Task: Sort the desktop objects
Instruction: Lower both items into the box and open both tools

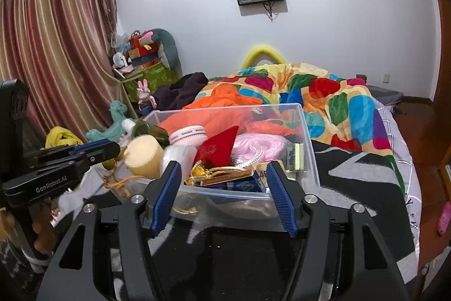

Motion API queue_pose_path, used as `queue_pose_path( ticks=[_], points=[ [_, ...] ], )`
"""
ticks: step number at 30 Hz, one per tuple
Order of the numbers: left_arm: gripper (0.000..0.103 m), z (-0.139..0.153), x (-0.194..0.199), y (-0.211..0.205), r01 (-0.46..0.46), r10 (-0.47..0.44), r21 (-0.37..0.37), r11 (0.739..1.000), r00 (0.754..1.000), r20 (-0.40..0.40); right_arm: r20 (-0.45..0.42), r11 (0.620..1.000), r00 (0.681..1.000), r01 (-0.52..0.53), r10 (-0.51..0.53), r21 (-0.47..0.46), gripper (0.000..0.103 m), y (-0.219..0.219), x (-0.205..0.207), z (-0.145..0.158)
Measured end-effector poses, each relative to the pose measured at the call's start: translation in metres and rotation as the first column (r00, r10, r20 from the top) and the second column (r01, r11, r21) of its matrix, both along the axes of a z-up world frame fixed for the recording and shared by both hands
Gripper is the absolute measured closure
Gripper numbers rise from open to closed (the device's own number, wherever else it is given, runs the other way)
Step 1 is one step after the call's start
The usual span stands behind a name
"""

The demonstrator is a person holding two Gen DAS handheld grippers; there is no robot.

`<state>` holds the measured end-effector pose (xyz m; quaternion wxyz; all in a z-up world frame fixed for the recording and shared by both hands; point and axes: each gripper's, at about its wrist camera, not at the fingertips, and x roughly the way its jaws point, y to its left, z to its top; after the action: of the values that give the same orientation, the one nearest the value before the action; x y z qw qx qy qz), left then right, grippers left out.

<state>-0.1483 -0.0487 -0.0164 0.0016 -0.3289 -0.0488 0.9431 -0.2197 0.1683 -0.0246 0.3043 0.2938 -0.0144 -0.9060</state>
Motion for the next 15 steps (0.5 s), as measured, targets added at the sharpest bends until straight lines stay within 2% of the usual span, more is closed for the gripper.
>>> queue_pose_path(
  ticks=[2,5,10,11,12,14,15],
  points=[
    [0.079,0.004,0.003,0.003,0.002,-0.002,-0.003,1.000,1.000,-0.004,-0.027,0.999,0.999,0.033,-0.033,0.020,0.035,0.000,0.004,0.002],
    [0.072,0.011,0.011,0.009,-0.003,0.002,-0.019,1.000,1.000,-0.026,-0.044,0.998,0.998,0.051,-0.049,0.032,0.035,0.001,0.010,0.003],
    [0.070,0.022,0.024,0.013,-0.016,0.017,0.014,1.000,0.997,-0.079,-0.049,0.990,0.988,0.144,-0.143,0.010,0.035,0.014,0.026,0.004],
    [0.063,0.022,0.027,0.015,-0.018,0.019,0.019,1.000,0.996,-0.084,-0.043,0.989,0.988,0.149,-0.149,0.004,0.035,0.017,0.029,0.004],
    [0.050,0.022,0.031,0.017,-0.019,0.021,0.028,0.999,0.996,-0.091,-0.042,0.989,0.988,0.147,-0.147,0.004,0.035,0.018,0.032,0.005],
    [0.042,0.021,0.040,0.022,-0.023,0.028,0.044,0.999,0.993,-0.118,-0.060,0.990,0.989,0.136,-0.135,0.029,0.035,0.018,0.042,0.008],
    [0.042,0.021,0.044,0.024,-0.023,0.028,0.041,0.999,0.992,-0.126,-0.071,0.989,0.988,0.139,-0.136,0.046,0.035,0.017,0.044,0.010]
  ],
)
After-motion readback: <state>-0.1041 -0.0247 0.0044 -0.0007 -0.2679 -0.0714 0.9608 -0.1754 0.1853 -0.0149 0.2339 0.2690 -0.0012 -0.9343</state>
